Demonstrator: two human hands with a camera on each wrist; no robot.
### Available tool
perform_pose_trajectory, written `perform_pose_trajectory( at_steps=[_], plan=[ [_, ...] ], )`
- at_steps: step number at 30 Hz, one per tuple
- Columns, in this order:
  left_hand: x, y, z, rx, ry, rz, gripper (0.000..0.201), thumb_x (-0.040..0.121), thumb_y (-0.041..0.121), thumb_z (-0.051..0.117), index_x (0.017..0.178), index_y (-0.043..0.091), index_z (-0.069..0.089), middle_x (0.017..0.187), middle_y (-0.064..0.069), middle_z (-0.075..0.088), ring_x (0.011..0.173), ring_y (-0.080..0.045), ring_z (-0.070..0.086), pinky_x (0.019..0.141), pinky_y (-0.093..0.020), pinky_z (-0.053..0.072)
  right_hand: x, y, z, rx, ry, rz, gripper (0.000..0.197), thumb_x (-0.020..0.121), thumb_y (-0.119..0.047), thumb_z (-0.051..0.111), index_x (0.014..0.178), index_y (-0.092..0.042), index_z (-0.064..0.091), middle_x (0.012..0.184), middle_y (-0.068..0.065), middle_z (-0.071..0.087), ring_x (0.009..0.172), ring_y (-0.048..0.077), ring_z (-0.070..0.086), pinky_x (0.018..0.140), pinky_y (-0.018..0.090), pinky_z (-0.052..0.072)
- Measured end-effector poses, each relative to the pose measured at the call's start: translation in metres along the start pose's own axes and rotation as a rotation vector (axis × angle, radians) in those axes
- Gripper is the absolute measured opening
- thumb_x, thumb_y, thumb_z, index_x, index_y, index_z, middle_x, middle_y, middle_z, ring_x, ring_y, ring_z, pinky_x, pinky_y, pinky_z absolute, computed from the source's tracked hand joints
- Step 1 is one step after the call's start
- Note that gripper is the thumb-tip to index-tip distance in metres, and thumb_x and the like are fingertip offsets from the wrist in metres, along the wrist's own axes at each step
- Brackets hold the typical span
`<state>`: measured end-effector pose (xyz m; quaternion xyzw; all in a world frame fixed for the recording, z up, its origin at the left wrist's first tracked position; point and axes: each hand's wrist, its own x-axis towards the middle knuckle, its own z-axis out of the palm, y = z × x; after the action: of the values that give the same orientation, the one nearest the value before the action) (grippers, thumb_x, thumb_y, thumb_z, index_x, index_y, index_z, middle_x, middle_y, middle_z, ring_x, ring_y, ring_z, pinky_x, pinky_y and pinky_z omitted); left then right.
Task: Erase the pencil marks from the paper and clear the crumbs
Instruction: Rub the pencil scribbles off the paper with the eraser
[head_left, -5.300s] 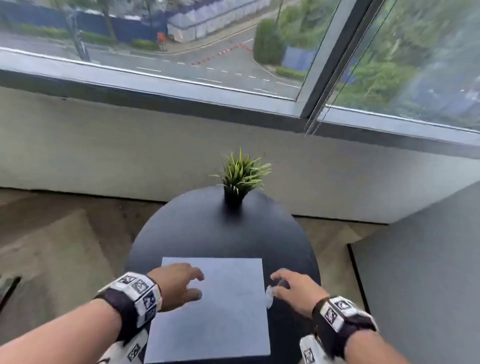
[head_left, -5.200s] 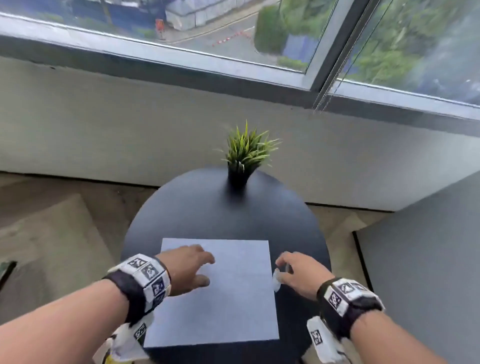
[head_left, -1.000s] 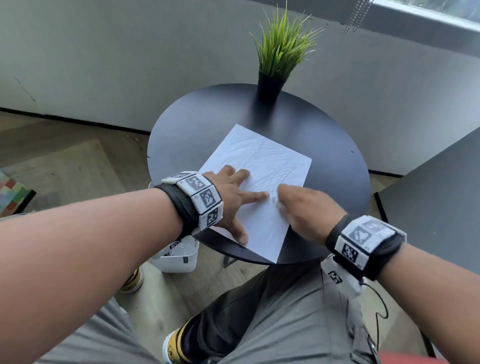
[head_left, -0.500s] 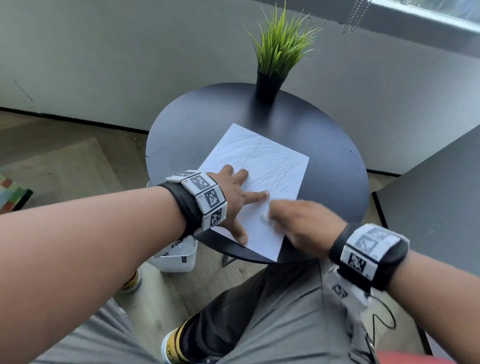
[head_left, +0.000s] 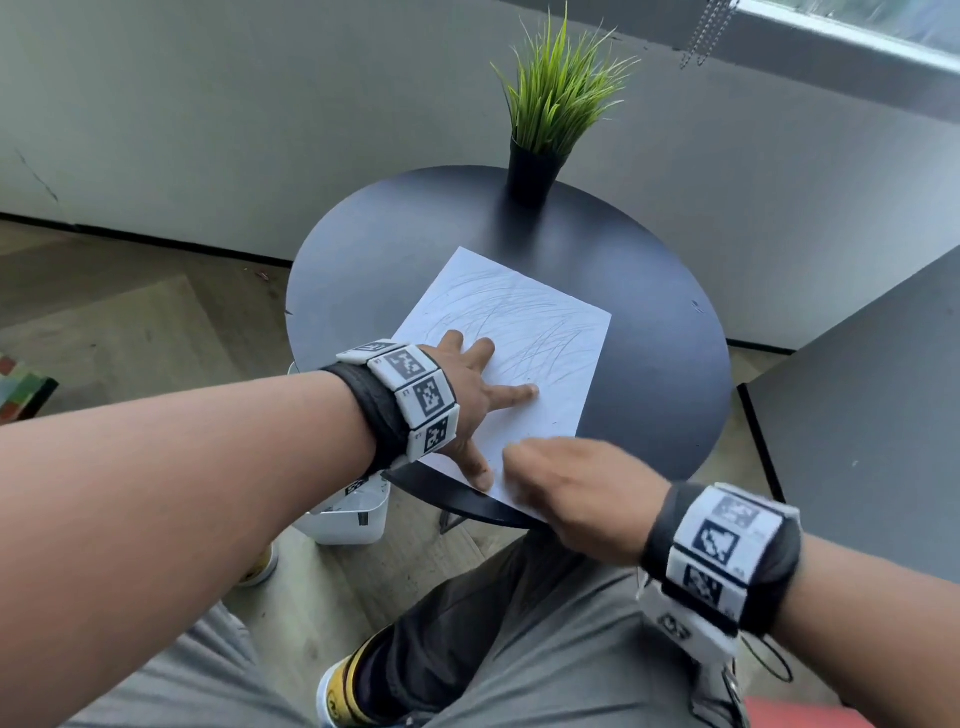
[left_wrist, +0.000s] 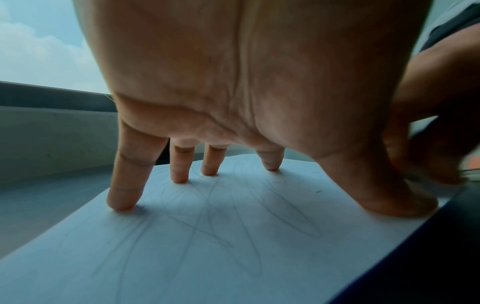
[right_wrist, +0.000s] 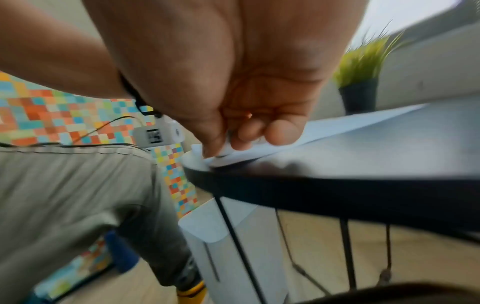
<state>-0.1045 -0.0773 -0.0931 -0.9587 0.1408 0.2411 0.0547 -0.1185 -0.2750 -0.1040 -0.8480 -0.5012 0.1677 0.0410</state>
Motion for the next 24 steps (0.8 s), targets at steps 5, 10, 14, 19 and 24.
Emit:
perform_pose_trajectory(
  at_steps=[5,10,14,19,24],
  plan=[
    [-0.002,-0.001,-0.002,-0.004,-0.003,-0.006,0.112,0.057,0.09,0.062,0.145,0.064,-0.003,0.147,-0.004,0.02,0.129,-0.035,0.026,0.078,-0.047,0.043,0.003,0.037,-0.017,-0.043,0.118,0.243,0.022,0.101,-0.042,0.034,0.088,-0.024,0.034,0.082,-0.007,0.048,0.08,0.026,0.055,0.071,0.04,0.045],
    [-0.002,-0.001,0.0,0.005,0.002,-0.013,0.114,0.056,0.09,0.062,0.145,0.064,-0.004,0.149,-0.005,0.018,0.13,-0.036,0.025,0.088,-0.05,0.045,-0.011,-0.008,-0.003,-0.025,-0.064,0.005,0.01,0.096,-0.023,0.042,0.09,-0.024,0.035,0.082,-0.008,0.043,0.078,0.022,0.048,0.068,0.037,0.044],
    [-0.002,0.003,-0.003,-0.01,-0.009,-0.022,0.112,0.059,0.088,0.064,0.146,0.063,-0.003,0.147,-0.006,0.02,0.13,-0.035,0.025,0.076,-0.047,0.04,-0.009,0.025,-0.016,-0.009,0.09,0.22,0.017,0.099,-0.034,0.035,0.088,-0.021,0.039,0.081,-0.004,0.049,0.075,0.023,0.051,0.07,0.043,0.047],
    [-0.001,0.002,-0.001,-0.024,-0.012,-0.029,0.113,0.058,0.087,0.065,0.146,0.064,-0.003,0.149,-0.005,0.019,0.134,-0.035,0.023,0.077,-0.048,0.04,-0.015,-0.001,-0.01,-0.029,0.115,0.18,0.014,0.097,-0.027,0.042,0.086,-0.021,0.036,0.078,-0.005,0.046,0.071,0.025,0.05,0.065,0.045,0.046],
    [-0.005,0.009,0.001,-0.115,-0.026,-0.073,0.109,0.059,0.093,0.057,0.146,0.063,-0.003,0.162,-0.003,-0.003,0.148,-0.038,-0.001,0.103,-0.064,0.033,-0.013,0.03,-0.041,0.081,0.228,0.403,0.011,0.098,-0.033,0.049,0.091,-0.024,0.045,0.083,-0.006,0.058,0.08,0.023,0.055,0.072,0.039,0.047]
  ],
)
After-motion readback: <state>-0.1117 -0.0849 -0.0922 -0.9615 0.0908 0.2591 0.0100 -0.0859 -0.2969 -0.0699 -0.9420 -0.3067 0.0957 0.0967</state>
